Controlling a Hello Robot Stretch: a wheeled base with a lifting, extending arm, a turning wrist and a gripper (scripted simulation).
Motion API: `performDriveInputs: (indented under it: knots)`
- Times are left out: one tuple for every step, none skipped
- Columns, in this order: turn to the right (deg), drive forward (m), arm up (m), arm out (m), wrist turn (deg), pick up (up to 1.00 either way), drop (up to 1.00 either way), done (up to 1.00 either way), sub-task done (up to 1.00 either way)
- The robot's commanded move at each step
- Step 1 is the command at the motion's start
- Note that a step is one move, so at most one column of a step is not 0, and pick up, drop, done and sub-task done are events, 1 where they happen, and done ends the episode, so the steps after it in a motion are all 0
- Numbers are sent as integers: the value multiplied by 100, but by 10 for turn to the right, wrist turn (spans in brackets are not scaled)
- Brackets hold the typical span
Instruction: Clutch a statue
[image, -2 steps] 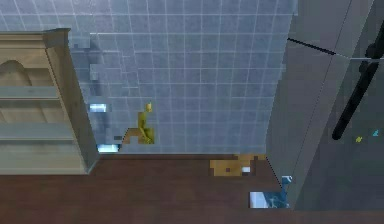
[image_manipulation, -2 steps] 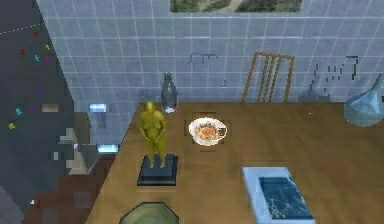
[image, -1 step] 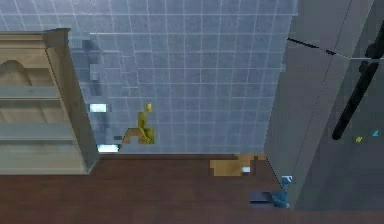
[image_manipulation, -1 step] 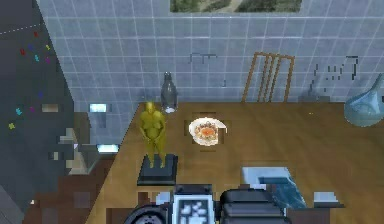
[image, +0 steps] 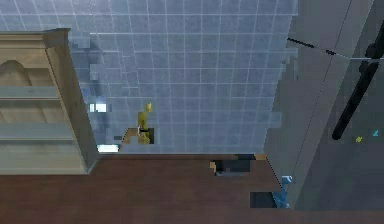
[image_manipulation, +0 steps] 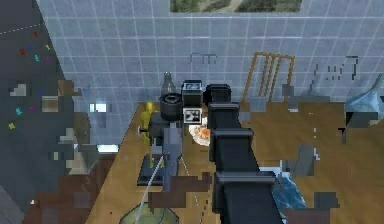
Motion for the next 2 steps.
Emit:
performDriveInputs:
  knots:
    - [0, 0, 0, 0, 450, 0, 0, 0, 0]
    - [0, 0, 0, 0, 450, 0, 0, 0, 0]
